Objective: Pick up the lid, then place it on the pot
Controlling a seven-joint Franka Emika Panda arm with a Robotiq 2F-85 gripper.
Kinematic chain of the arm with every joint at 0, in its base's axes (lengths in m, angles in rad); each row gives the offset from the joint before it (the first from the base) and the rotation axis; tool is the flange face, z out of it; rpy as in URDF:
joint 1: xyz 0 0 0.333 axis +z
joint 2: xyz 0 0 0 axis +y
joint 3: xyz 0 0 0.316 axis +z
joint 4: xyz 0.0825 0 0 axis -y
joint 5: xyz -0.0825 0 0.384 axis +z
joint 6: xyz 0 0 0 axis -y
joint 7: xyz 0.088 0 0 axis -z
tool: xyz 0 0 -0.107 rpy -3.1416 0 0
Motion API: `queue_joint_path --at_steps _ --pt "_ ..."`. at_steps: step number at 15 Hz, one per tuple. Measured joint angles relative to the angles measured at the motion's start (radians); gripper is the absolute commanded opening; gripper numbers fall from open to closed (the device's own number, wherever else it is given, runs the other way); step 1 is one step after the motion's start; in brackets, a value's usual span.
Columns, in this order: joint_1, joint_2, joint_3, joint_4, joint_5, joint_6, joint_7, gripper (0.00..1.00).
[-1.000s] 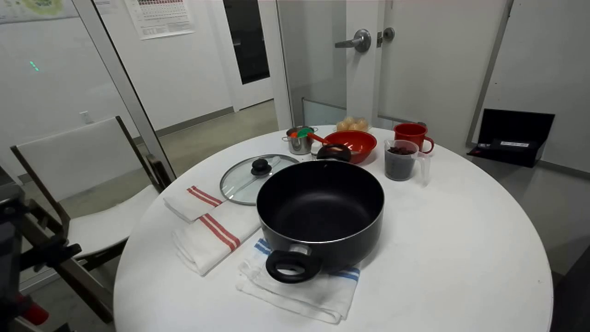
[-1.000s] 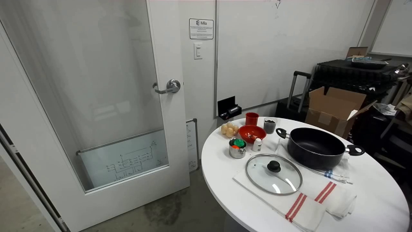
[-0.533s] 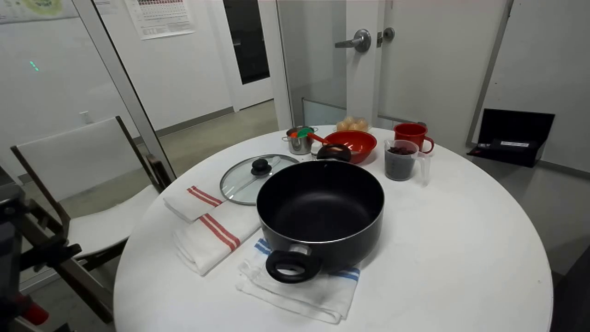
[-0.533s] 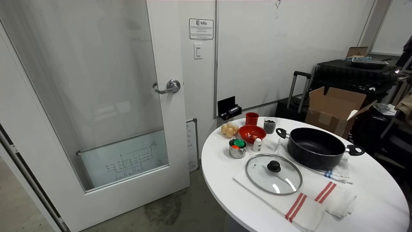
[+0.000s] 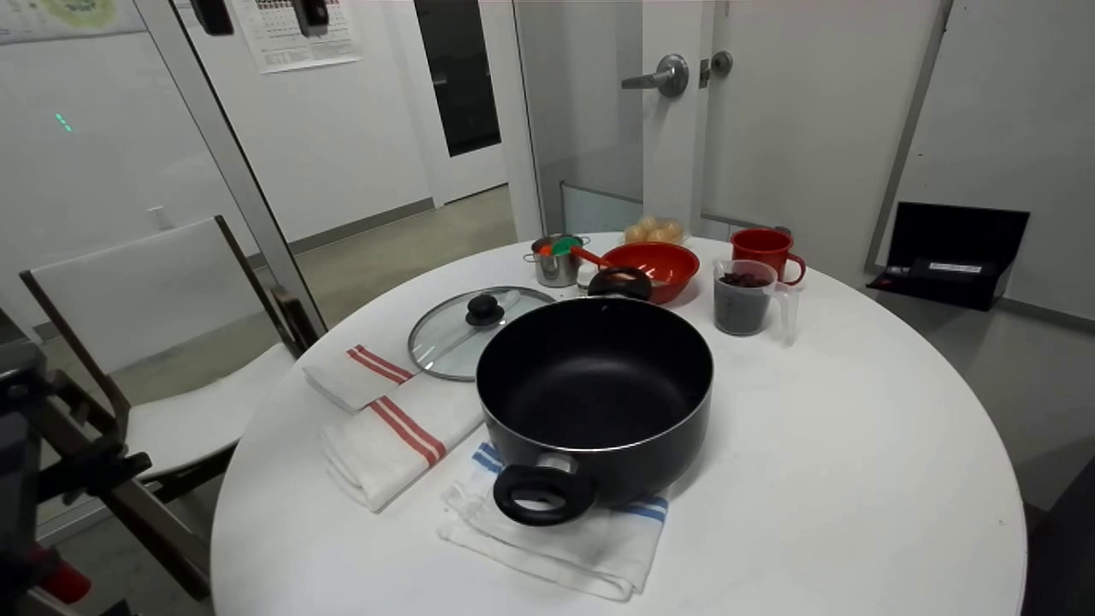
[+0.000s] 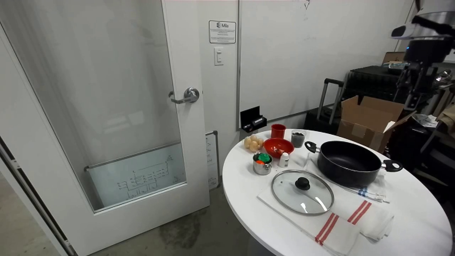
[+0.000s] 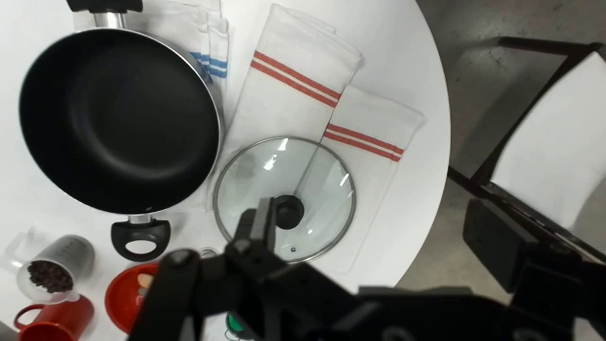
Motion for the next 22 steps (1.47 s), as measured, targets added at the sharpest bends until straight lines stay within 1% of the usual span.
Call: queue_joint_path --at_steps 3,8,11,15,22 --pt "-0.003 0.161 0.025 0.107 0.018 0.000 -0.054 1.00" --pt "-0.030 0.404 0.094 0.297 0.009 0.000 -0.074 1.00" --pt "-0.038 0.540 0.117 0.406 -0.046 0.001 -0.072 1.00" --pt "-0.038 0.704 0.128 0.533 -0.142 0.016 -0.066 1.00" --pt "-0.037 0.951 0.144 0.738 -0.236 0.078 -0.066 1.00"
